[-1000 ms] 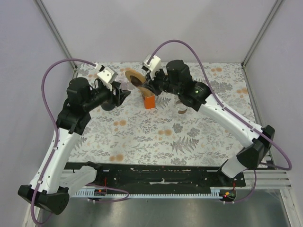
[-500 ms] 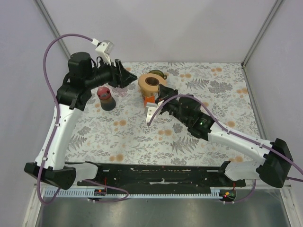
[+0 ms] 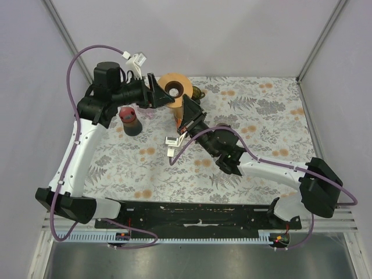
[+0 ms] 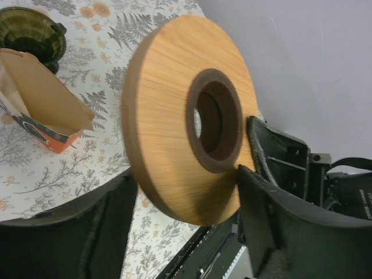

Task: Place the coffee filter in the dripper
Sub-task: Adjust the dripper holder.

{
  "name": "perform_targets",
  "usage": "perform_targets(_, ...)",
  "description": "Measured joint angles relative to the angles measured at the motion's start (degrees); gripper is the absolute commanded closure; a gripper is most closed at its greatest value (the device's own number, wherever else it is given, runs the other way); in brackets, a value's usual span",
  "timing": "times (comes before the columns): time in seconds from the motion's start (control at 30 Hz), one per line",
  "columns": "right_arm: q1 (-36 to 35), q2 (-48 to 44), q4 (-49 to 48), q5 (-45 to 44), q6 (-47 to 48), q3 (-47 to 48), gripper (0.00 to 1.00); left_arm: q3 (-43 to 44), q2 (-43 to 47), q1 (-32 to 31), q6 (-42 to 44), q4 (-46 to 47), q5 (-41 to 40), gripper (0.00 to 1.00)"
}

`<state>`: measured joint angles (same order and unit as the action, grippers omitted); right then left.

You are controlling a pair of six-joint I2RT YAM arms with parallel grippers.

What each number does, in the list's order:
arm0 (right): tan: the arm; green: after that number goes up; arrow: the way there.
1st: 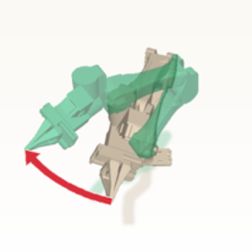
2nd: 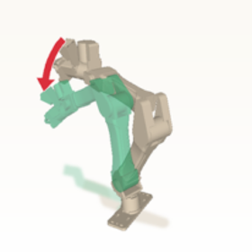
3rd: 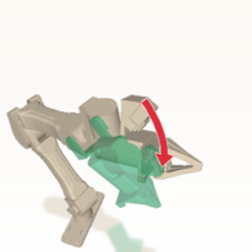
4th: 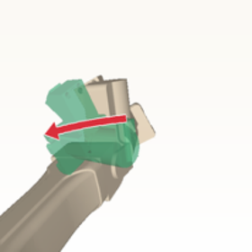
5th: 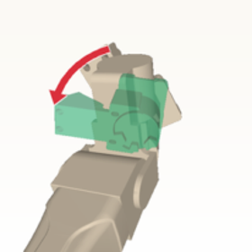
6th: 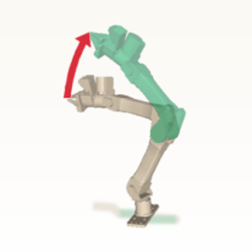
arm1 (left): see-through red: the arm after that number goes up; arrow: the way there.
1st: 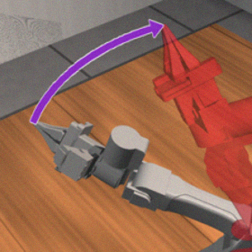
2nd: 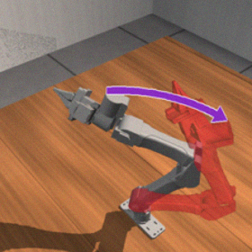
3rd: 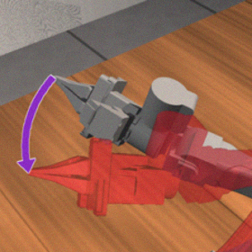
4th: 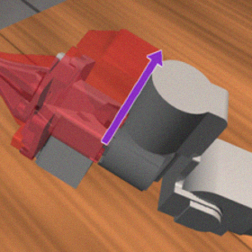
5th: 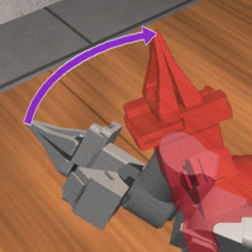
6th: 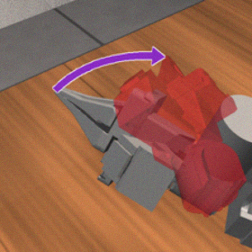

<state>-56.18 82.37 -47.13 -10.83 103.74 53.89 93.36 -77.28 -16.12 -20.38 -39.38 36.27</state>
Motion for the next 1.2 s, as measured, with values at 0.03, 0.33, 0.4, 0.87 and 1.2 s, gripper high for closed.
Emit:
perform_targets(0.03,-0.17,0.22,-0.04,0.04,0.50,-0.02,1.00,-0.11,0.00,0.00,-0.26,-0.04,0.22,0.65)
perform_targets(0.33,-0.72,0.92,-1.86,-1.14,-1.44,-1.05,1.00,-0.46,0.39,1.31,-13.73,3.45,5.92,0.98)
perform_targets(0.4,-0.90,0.24,0.17,-1.57,-3.89,-1.05,0.71,-1.14,0.37,1.42,-14.67,3.48,6.01,0.98)
perform_targets(0.87,10.23,-12.20,53.64,23.91,-57.51,19.15,0.02,-6.64,-0.04,1.38,-2.58,0.13,-1.01,0.98)
perform_targets(1.2,15.65,5.20,71.91,28.39,-85.88,44.72,0.02,-8.41,0.46,1.38,0.55,-0.04,-1.44,0.98)
